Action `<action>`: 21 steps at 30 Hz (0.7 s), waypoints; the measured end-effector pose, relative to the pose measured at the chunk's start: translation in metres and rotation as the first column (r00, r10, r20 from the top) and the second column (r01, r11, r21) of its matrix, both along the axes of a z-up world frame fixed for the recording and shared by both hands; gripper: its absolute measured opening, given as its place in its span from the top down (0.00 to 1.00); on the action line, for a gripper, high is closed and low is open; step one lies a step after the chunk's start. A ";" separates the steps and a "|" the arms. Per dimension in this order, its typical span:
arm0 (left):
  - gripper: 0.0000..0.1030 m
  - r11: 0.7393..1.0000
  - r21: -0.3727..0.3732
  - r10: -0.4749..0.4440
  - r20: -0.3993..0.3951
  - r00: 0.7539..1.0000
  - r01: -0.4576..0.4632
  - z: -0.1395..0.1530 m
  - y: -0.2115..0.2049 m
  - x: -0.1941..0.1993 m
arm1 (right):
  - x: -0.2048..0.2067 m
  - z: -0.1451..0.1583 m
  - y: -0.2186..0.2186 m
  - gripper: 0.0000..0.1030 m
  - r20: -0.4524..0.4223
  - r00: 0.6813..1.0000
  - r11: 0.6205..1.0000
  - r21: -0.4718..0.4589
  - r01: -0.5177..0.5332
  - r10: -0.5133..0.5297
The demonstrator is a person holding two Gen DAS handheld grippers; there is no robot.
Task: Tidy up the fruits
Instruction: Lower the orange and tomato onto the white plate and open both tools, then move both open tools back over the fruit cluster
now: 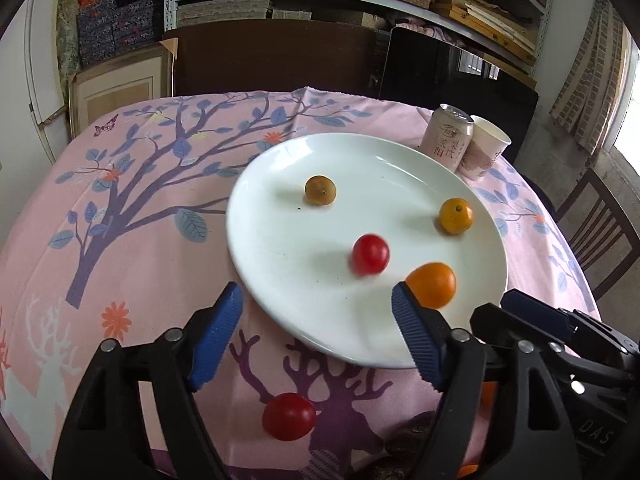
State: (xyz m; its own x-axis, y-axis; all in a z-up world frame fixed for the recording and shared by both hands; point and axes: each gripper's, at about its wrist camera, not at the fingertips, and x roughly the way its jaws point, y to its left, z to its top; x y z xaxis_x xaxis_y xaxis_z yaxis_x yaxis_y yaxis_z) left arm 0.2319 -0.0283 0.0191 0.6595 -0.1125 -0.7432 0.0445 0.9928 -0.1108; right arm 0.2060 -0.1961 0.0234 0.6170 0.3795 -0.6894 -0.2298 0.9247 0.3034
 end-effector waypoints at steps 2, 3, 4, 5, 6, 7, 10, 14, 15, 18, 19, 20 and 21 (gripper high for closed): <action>0.27 1.000 -0.008 -0.014 -0.006 1.000 0.014 0.002 0.005 -0.007 | -0.007 0.003 -0.004 0.51 0.005 1.000 1.000 0.002 -0.011 0.011; 0.25 1.000 -0.008 -0.015 -0.004 1.000 0.015 0.003 0.007 -0.011 | -0.012 0.004 -0.005 0.50 0.008 1.000 1.000 -0.003 -0.013 0.013; 0.25 1.000 -0.007 -0.015 0.000 1.000 0.015 0.004 0.010 -0.017 | -0.016 0.005 -0.008 0.50 0.012 1.000 1.000 -0.006 -0.016 0.016; 0.23 1.000 -0.005 -0.017 0.006 1.000 0.017 0.005 0.013 -0.023 | -0.022 0.006 -0.011 0.49 0.017 1.000 1.000 -0.010 -0.018 0.018; 0.20 1.000 0.000 -0.016 0.008 1.000 0.016 0.006 0.016 -0.029 | -0.028 0.007 -0.014 0.48 0.023 1.000 1.000 -0.013 -0.019 0.019; 0.17 1.000 0.004 -0.017 0.006 1.000 0.017 0.007 0.019 -0.035 | -0.034 0.007 -0.019 0.45 0.028 0.999 1.000 -0.017 -0.018 0.019; 0.12 1.000 0.002 -0.027 0.010 1.000 0.027 0.009 0.031 -0.055 | -0.054 0.008 -0.031 0.39 0.053 0.999 0.999 -0.043 -0.005 0.007; 0.10 1.000 -0.005 -0.021 0.008 1.000 0.021 0.009 0.049 -0.079 | -0.080 0.006 -0.047 0.38 0.064 0.998 0.998 -0.066 0.002 0.002; 0.09 1.000 -0.005 -0.020 0.003 1.000 0.020 0.008 0.053 -0.084 | -0.086 0.006 -0.050 0.38 0.067 0.998 0.997 -0.071 0.006 -0.001; 0.09 1.000 0.003 -0.015 -0.004 1.000 0.015 0.006 0.063 -0.098 | -0.103 0.004 -0.060 0.36 0.073 0.997 0.996 -0.089 0.016 -0.009; 0.09 1.000 0.010 -0.011 -0.001 1.000 0.011 0.006 0.066 -0.102 | -0.108 0.003 -0.061 0.35 0.074 0.997 0.994 -0.104 0.019 -0.012; 0.09 1.000 0.017 -0.009 0.002 1.000 0.009 0.006 0.068 -0.106 | -0.112 0.002 -0.062 0.35 0.074 0.997 0.993 -0.117 0.021 -0.012; 0.09 1.000 0.025 -0.010 0.004 1.000 0.009 0.005 0.071 -0.111 | -0.117 0.000 -0.064 0.35 0.070 0.997 0.993 -0.120 0.020 -0.012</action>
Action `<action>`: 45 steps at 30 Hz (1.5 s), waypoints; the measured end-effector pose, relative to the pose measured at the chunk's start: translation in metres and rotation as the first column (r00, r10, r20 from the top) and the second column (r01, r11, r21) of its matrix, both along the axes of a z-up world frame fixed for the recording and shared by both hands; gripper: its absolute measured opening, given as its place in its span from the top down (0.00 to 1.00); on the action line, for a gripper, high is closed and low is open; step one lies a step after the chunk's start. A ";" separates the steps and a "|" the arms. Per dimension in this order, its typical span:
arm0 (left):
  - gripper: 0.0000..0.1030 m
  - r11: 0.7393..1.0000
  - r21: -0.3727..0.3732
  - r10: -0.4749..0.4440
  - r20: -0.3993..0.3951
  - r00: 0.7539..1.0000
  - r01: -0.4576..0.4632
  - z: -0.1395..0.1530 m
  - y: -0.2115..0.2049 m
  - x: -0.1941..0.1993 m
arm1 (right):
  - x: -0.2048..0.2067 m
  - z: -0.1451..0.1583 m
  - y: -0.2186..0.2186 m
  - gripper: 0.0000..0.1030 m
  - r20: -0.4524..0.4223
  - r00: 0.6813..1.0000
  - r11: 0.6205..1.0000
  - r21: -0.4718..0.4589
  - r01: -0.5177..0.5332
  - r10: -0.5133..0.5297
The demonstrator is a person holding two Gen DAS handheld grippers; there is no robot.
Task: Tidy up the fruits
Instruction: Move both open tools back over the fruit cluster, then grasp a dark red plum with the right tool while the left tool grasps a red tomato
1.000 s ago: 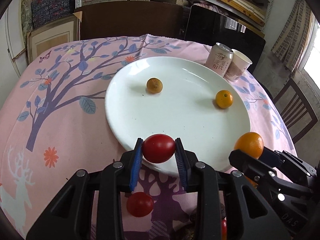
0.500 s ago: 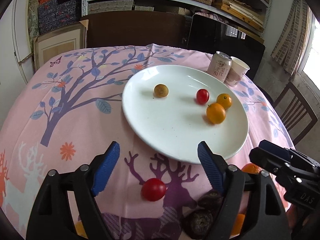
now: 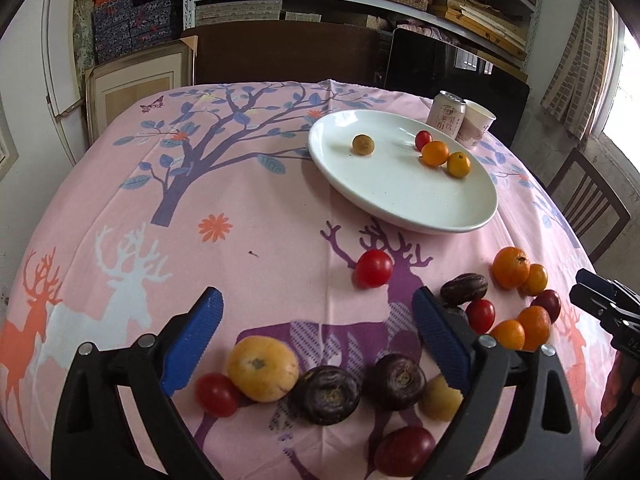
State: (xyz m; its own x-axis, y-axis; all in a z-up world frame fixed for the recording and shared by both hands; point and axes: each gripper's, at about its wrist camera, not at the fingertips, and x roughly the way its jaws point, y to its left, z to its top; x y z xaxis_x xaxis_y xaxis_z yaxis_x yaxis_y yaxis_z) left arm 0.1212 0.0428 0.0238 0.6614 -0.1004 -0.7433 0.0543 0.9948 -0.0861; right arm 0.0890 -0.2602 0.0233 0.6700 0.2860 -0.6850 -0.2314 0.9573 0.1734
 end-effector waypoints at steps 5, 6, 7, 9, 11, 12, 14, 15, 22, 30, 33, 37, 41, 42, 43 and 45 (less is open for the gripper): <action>0.09 1.000 0.016 0.013 0.003 1.000 -0.013 -0.004 0.015 -0.019 | -0.022 -0.011 -0.004 0.35 -0.031 0.999 1.000 0.016 -0.009 0.010; 0.09 1.000 0.012 0.013 0.001 1.000 -0.013 -0.005 0.018 -0.022 | -0.027 -0.013 -0.002 0.35 -0.036 0.999 1.000 0.017 -0.016 0.017; 0.09 1.000 0.011 0.013 -0.004 1.000 -0.013 -0.005 0.020 -0.025 | -0.030 -0.014 0.000 0.35 -0.039 0.999 1.000 0.018 -0.022 0.023; 0.09 1.000 0.015 0.019 -0.011 1.000 -0.018 -0.008 0.025 -0.030 | -0.035 -0.016 0.005 0.35 -0.049 0.998 0.999 0.022 -0.036 0.037; 0.09 1.000 0.016 0.019 -0.021 1.000 -0.019 -0.012 0.030 -0.035 | -0.038 -0.017 0.012 0.35 -0.053 0.997 0.999 0.017 -0.051 0.051; 0.09 1.000 0.016 0.021 -0.029 0.999 -0.021 -0.014 0.032 -0.036 | -0.040 -0.017 0.016 0.35 -0.054 0.997 0.998 0.011 -0.060 0.060; 0.09 1.000 0.012 0.028 -0.039 0.999 -0.028 -0.017 0.037 -0.040 | -0.043 -0.016 0.025 0.35 -0.052 0.995 0.996 0.002 -0.085 0.085; 0.09 1.000 0.010 0.029 -0.043 0.999 -0.029 -0.019 0.040 -0.043 | -0.045 -0.016 0.030 0.35 -0.050 0.994 0.995 0.000 -0.102 0.102; 0.09 0.999 0.037 0.036 -0.065 0.997 -0.033 -0.030 0.054 -0.059 | -0.054 -0.019 0.071 0.35 -0.079 0.967 0.970 0.015 -0.242 0.243; 0.09 0.999 0.033 0.041 -0.070 0.997 -0.038 -0.034 0.060 -0.060 | -0.067 -0.031 0.132 0.36 -0.124 0.909 0.916 -0.002 -0.400 0.397; 0.09 0.999 0.028 0.040 -0.076 0.996 -0.038 -0.035 0.061 -0.059 | -0.065 -0.034 0.150 0.37 -0.135 0.898 0.906 -0.009 -0.424 0.419; 0.09 0.999 0.025 0.044 -0.078 0.996 -0.043 -0.037 0.063 -0.058 | -0.057 -0.038 0.171 0.46 -0.150 0.886 0.894 -0.028 -0.446 0.438; 0.09 0.999 0.030 0.042 -0.070 0.997 -0.040 -0.039 0.062 -0.058 | -0.047 -0.041 0.188 0.48 -0.143 0.897 0.899 -0.075 -0.432 0.419; 0.09 0.999 0.033 0.040 -0.070 0.997 -0.038 -0.040 0.062 -0.057 | -0.045 -0.043 0.192 0.51 -0.143 0.895 0.896 -0.085 -0.436 0.422; 0.09 0.999 0.034 0.037 -0.070 0.997 -0.035 -0.041 0.061 -0.057 | -0.043 -0.045 0.194 0.57 -0.151 0.896 0.896 -0.095 -0.434 0.418; 0.12 0.999 0.037 0.031 -0.068 0.997 -0.028 -0.042 0.060 -0.055 | -0.040 -0.047 0.196 0.61 -0.143 0.902 0.900 -0.104 -0.423 0.408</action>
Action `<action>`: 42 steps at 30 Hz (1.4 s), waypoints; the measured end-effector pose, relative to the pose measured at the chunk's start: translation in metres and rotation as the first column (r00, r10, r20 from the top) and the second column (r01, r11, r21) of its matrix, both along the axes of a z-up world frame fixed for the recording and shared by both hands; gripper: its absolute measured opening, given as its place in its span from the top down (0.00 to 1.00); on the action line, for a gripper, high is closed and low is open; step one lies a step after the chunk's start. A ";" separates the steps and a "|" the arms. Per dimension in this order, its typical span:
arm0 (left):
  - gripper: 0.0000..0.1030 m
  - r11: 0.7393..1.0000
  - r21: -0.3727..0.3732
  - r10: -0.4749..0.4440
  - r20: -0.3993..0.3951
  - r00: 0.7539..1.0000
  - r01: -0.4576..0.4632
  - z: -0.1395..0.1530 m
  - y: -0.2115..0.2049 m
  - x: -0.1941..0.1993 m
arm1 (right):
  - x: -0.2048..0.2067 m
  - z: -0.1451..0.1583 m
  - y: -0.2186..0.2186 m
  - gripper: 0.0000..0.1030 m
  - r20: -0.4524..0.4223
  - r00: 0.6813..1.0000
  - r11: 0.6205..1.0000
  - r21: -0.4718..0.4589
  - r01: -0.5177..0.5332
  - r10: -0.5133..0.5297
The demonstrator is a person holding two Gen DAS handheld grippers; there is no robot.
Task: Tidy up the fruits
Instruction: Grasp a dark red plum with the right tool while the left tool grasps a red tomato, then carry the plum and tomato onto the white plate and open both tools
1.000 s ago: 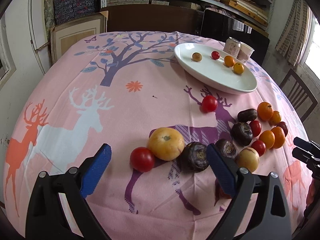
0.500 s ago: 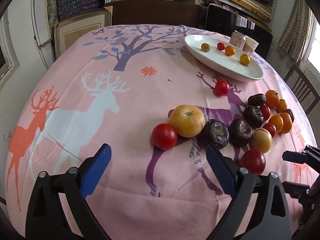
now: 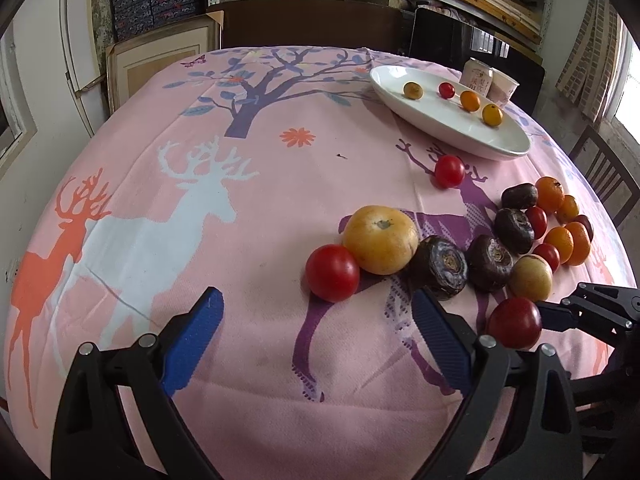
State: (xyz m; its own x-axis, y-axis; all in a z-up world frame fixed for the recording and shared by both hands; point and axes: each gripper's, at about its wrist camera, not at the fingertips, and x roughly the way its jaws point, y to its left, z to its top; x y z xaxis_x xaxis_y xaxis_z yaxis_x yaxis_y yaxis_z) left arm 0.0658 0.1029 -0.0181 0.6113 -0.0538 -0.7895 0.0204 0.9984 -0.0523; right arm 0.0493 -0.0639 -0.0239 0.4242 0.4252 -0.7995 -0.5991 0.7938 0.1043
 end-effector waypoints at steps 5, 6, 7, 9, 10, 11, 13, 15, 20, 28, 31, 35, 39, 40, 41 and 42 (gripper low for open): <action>0.15 1.000 0.013 -0.006 -0.017 1.000 0.007 -0.005 -0.003 0.004 | 0.001 0.001 -0.011 0.62 -0.028 1.000 0.999 0.045 0.006 -0.004; 0.15 1.000 0.016 -0.005 -0.020 1.000 0.005 -0.005 -0.003 0.005 | 0.000 0.002 -0.014 0.62 -0.033 0.999 0.998 0.057 0.007 -0.005; 0.15 1.000 0.016 -0.003 -0.021 1.000 0.004 -0.006 -0.003 0.006 | 0.000 0.003 -0.019 0.62 -0.036 0.999 0.998 0.069 0.008 -0.006; 0.16 1.000 0.020 -0.005 -0.021 1.000 0.005 -0.005 -0.003 0.008 | -0.002 0.004 -0.028 0.62 -0.050 0.999 0.995 0.095 0.016 -0.011; 0.16 1.000 0.026 -0.007 -0.023 1.000 0.008 -0.005 -0.004 0.011 | -0.003 0.005 -0.032 0.62 -0.054 0.998 0.994 0.103 0.021 -0.015; 0.19 0.999 0.033 -0.012 -0.028 1.000 0.013 -0.006 -0.004 0.014 | -0.005 0.005 -0.037 0.62 -0.054 0.998 0.994 0.109 0.027 -0.021; 0.26 0.998 0.052 -0.020 -0.052 0.998 0.023 -0.009 -0.006 0.021 | -0.007 0.006 -0.045 0.62 -0.057 0.998 0.992 0.119 0.035 -0.029; 0.31 0.998 0.062 -0.026 -0.052 0.998 0.029 -0.010 -0.007 0.024 | -0.008 0.007 -0.051 0.62 -0.058 0.998 0.991 0.129 0.042 -0.035; 0.74 0.997 0.046 -0.059 -0.040 0.997 0.061 -0.006 -0.010 0.029 | -0.010 0.009 -0.061 0.62 -0.058 0.997 0.988 0.145 0.050 -0.042; 0.74 0.995 -0.043 -0.094 0.007 0.996 0.094 0.031 -0.029 0.018 | -0.007 0.034 -0.087 0.62 0.004 0.996 0.978 0.191 0.082 -0.085; 0.74 0.987 -0.067 -0.143 0.074 0.987 0.148 0.057 -0.051 0.020 | 0.006 0.052 -0.104 0.62 0.049 0.988 0.967 0.217 0.130 -0.144; 0.74 0.981 -0.092 -0.153 0.164 0.974 0.170 0.083 -0.084 0.048 | 0.031 0.072 -0.120 0.61 0.133 0.964 0.951 0.240 0.196 -0.232; 0.74 0.986 -0.114 -0.109 0.109 0.988 0.122 0.077 -0.112 0.101 | 0.069 0.076 -0.132 0.61 0.147 0.947 0.935 0.262 0.240 -0.284; 0.74 0.989 -0.101 -0.099 0.075 0.992 0.106 0.071 -0.119 0.115 | 0.080 0.074 -0.132 0.61 0.133 0.946 0.932 0.257 0.255 -0.296; 0.74 0.990 -0.099 -0.094 0.057 0.994 0.099 0.066 -0.124 0.127 | 0.090 0.072 -0.133 0.61 0.125 0.944 0.931 0.246 0.268 -0.305; 0.74 0.992 -0.092 -0.084 0.048 0.995 0.088 0.062 -0.128 0.137 | 0.100 0.070 -0.133 0.61 0.123 0.942 0.933 0.227 0.280 -0.313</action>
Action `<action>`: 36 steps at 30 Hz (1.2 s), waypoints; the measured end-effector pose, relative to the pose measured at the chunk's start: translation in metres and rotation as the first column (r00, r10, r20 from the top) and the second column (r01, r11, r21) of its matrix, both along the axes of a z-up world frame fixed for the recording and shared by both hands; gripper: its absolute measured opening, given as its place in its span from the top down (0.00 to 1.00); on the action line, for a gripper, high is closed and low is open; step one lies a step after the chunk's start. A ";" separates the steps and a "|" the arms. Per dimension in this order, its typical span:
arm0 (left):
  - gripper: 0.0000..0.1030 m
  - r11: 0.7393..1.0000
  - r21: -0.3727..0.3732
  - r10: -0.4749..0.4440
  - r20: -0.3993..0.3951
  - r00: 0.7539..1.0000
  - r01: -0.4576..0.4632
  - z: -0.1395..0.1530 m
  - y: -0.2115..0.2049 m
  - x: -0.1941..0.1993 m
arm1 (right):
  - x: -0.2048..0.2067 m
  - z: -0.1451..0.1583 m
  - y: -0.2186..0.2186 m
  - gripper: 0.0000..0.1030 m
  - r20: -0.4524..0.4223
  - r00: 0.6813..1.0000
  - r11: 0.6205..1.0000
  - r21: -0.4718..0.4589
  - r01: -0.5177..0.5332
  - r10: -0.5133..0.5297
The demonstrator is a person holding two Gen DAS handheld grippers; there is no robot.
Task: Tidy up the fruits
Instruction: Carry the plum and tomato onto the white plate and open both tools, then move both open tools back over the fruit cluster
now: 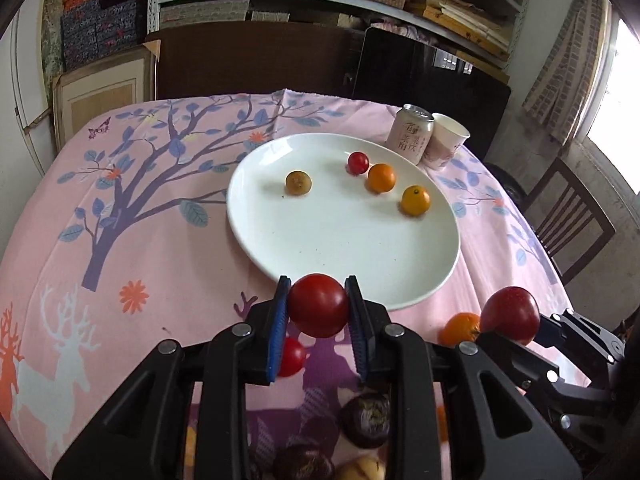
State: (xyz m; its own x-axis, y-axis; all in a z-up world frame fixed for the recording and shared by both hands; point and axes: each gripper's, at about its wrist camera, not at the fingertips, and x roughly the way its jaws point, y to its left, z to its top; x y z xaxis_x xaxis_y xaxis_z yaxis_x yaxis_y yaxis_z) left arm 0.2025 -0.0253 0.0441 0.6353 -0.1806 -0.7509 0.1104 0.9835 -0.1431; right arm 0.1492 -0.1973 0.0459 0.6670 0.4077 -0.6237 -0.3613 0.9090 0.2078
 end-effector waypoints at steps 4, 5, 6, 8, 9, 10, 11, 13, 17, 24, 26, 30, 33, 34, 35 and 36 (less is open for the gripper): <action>0.74 1.000 0.017 0.025 -0.035 0.999 -0.024 -0.015 -0.012 0.027 | 0.032 -0.014 0.005 0.61 -0.034 0.999 0.997 -0.069 0.024 -0.027; 0.74 0.999 0.017 0.032 -0.043 0.999 -0.032 -0.019 -0.012 0.030 | 0.036 -0.017 0.007 0.61 -0.040 0.999 0.996 -0.083 0.032 -0.035; 0.74 0.999 0.018 0.038 -0.049 0.998 -0.037 -0.022 -0.012 0.034 | 0.041 -0.021 0.008 0.61 -0.047 0.998 0.995 -0.095 0.034 -0.038; 0.74 0.999 0.016 0.043 -0.060 0.997 -0.042 -0.028 -0.013 0.040 | 0.048 -0.027 0.011 0.61 -0.060 0.997 0.993 -0.112 0.035 -0.042; 0.74 0.999 0.014 0.043 -0.065 0.997 -0.042 -0.030 -0.013 0.042 | 0.050 -0.029 0.012 0.61 -0.062 0.997 0.992 -0.124 0.038 -0.046; 0.74 0.999 0.013 0.042 -0.066 0.997 -0.042 -0.031 -0.014 0.044 | 0.053 -0.030 0.014 0.61 -0.063 0.997 0.991 -0.130 0.040 -0.048; 0.74 0.999 0.012 0.042 -0.067 0.997 -0.041 -0.033 -0.014 0.045 | 0.055 -0.031 0.014 0.61 -0.066 0.997 0.991 -0.131 0.038 -0.047; 0.74 0.999 0.008 0.041 -0.068 0.997 -0.041 -0.035 -0.015 0.050 | 0.059 -0.034 0.016 0.61 -0.077 0.996 0.989 -0.145 0.040 -0.051; 0.52 0.997 -0.009 0.076 -0.079 0.994 -0.077 -0.040 -0.013 0.054 | 0.063 -0.036 0.022 0.53 -0.087 0.995 0.986 -0.162 0.028 -0.042; 0.17 0.996 0.032 0.089 0.005 0.996 -0.089 -0.018 -0.008 0.028 | 0.043 -0.028 0.014 0.44 -0.060 0.997 0.986 -0.159 0.047 -0.057; 0.16 0.997 0.021 0.073 0.005 0.997 -0.073 -0.014 -0.003 0.017 | 0.032 -0.024 0.006 0.44 -0.053 0.997 0.989 -0.139 0.044 -0.052; 0.12 0.998 0.032 0.056 0.021 0.998 -0.056 -0.011 0.009 -0.008 | 0.006 -0.016 -0.011 0.42 -0.027 0.998 0.992 -0.120 0.047 -0.051; 0.11 0.998 0.034 0.057 0.022 0.998 -0.058 -0.011 0.021 -0.026 | -0.015 -0.013 -0.028 0.42 -0.019 0.998 0.993 -0.102 0.061 -0.063; 0.10 0.998 0.033 0.058 0.019 0.998 -0.058 -0.012 0.025 -0.031 | -0.022 -0.013 -0.033 0.42 -0.017 0.998 0.993 -0.097 0.063 -0.065; 0.10 0.998 0.034 0.059 0.013 0.998 -0.060 -0.013 0.029 -0.036 | -0.029 -0.013 -0.037 0.42 -0.017 0.998 0.993 -0.094 0.066 -0.068; 0.10 0.998 0.035 0.060 0.010 0.998 -0.060 -0.015 0.033 -0.042 | -0.034 -0.015 -0.042 0.42 -0.018 0.997 0.993 -0.095 0.072 -0.074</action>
